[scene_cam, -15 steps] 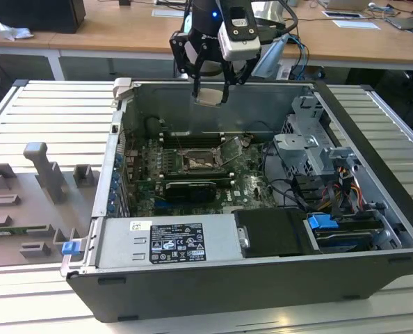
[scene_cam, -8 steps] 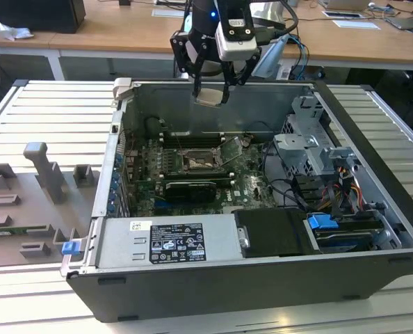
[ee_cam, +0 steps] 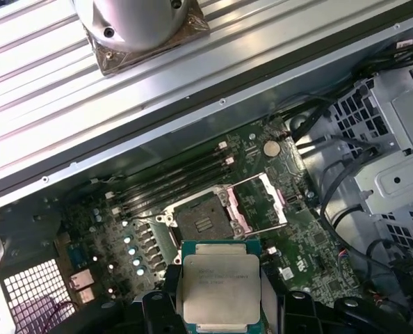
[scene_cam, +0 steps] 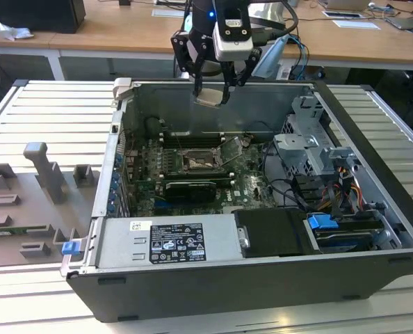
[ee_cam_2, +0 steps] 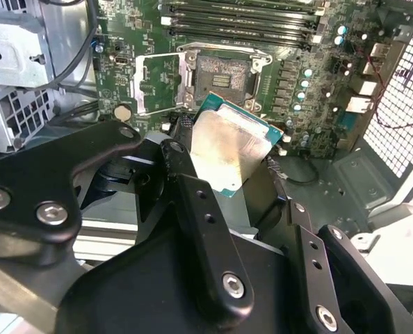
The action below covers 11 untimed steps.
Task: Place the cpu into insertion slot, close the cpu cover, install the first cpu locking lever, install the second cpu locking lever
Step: 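Place the cpu into insertion slot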
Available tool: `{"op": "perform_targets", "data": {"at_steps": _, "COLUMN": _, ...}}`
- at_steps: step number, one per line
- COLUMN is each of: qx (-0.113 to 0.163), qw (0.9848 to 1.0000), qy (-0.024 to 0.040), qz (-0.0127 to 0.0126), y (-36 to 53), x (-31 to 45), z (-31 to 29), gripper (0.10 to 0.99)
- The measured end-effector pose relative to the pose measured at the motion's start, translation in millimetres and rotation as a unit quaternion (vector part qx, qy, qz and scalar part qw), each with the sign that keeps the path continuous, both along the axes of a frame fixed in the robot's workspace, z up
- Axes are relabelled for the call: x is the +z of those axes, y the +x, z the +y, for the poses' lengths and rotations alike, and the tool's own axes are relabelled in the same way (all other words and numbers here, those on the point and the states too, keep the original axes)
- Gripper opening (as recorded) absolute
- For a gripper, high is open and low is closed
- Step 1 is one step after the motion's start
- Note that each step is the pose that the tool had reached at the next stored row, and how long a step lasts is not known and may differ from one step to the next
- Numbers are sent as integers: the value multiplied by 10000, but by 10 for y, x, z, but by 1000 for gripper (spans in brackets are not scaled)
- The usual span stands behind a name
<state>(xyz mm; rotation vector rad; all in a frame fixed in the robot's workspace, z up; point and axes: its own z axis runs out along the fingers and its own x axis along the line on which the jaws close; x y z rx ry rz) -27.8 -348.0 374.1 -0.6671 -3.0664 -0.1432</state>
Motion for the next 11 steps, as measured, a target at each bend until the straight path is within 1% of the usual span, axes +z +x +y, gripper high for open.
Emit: {"op": "perform_targets", "data": {"at_steps": 11, "qx": -281, "qw": 9996, "qy": 0, "qz": 0, "y": 0, "x": -2, "z": 0, "gripper": 537}}
